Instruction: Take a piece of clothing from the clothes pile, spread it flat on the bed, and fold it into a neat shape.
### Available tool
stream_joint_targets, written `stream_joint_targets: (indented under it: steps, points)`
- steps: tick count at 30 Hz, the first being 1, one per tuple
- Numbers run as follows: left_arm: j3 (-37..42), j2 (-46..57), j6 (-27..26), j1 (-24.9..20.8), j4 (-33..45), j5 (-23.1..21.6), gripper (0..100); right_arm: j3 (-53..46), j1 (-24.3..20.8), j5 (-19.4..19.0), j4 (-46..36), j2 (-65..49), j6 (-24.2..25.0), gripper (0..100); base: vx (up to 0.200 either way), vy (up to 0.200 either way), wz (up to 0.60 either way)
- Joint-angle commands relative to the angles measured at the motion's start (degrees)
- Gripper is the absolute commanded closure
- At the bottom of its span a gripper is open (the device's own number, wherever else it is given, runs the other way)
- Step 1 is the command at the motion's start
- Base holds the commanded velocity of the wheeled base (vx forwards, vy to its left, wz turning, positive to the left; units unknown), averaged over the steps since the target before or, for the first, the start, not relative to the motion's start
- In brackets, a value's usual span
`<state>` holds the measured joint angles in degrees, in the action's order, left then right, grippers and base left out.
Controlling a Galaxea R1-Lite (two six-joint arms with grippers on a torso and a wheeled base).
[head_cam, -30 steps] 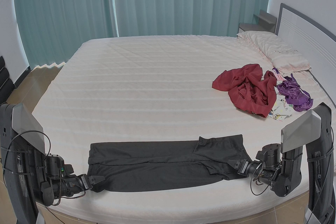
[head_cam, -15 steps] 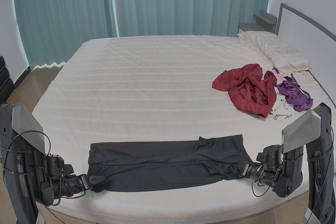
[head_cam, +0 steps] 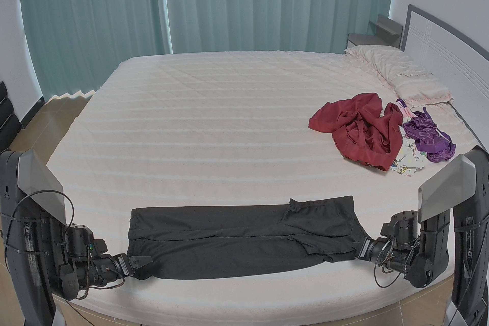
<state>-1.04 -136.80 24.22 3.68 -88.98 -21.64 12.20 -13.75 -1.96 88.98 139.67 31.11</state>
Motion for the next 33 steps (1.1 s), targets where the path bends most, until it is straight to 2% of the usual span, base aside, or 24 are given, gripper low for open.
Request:
stream_joint_targets:
  steps: [1,12,13,19,22,24,25,26,28,29,33]
  points:
    - [0.0,-0.2,0.0,0.0,-0.8,0.1,0,-1.5,0.5,-0.1,0.7,-1.4,-0.1,100,0.000,0.000,0.00]
    - [0.0,-0.3,-0.1,0.0,-0.8,0.1,0,-4.2,0.6,-1.1,0.7,-1.1,-2.2,100,0.000,0.000,0.00]
    - [0.0,-0.3,-0.1,0.1,-0.8,0.1,0,-4.3,0.7,-1.1,0.8,-0.9,-2.4,0,0.000,0.000,0.00]
    - [0.1,-0.3,-0.1,0.0,-0.8,0.1,0,-4.2,0.9,-1.0,0.8,-1.7,-2.5,0,0.000,0.000,0.00]
    - [0.0,-0.3,-0.1,0.1,-0.8,0.0,0,-3.6,-0.8,-0.8,0.7,-5.1,-1.9,0,0.000,0.000,0.00]
    - [0.0,-0.3,-0.1,0.0,-0.8,0.0,0,-3.5,-3.6,-1.0,0.7,-6.2,-1.3,0,0.000,0.000,0.00]
    - [0.0,-0.3,-0.1,0.0,-0.8,0.0,0,-3.5,-3.6,-1.0,0.7,-6.2,-1.3,0,0.000,0.000,0.00]
    - [0.0,-0.4,-0.1,0.0,-0.8,0.0,0,-2.4,-7.4,-0.8,0.7,-5.2,0.3,0,0.000,0.000,0.00]
    - [0.0,-0.4,-0.1,0.0,-0.8,0.0,0,-0.7,-9.6,-0.4,0.7,-3.8,1.8,0,0.000,0.000,0.00]
    - [0.0,-0.4,-0.1,0.1,-0.8,0.0,0,2.0,-12.2,1.1,0.6,-1.6,3.5,0,0.000,0.000,0.00]
    - [0.1,-0.4,0.1,0.1,-0.8,0.0,0,4.1,-15.5,4.4,-0.4,1.0,4.1,0,0.000,0.000,0.00]
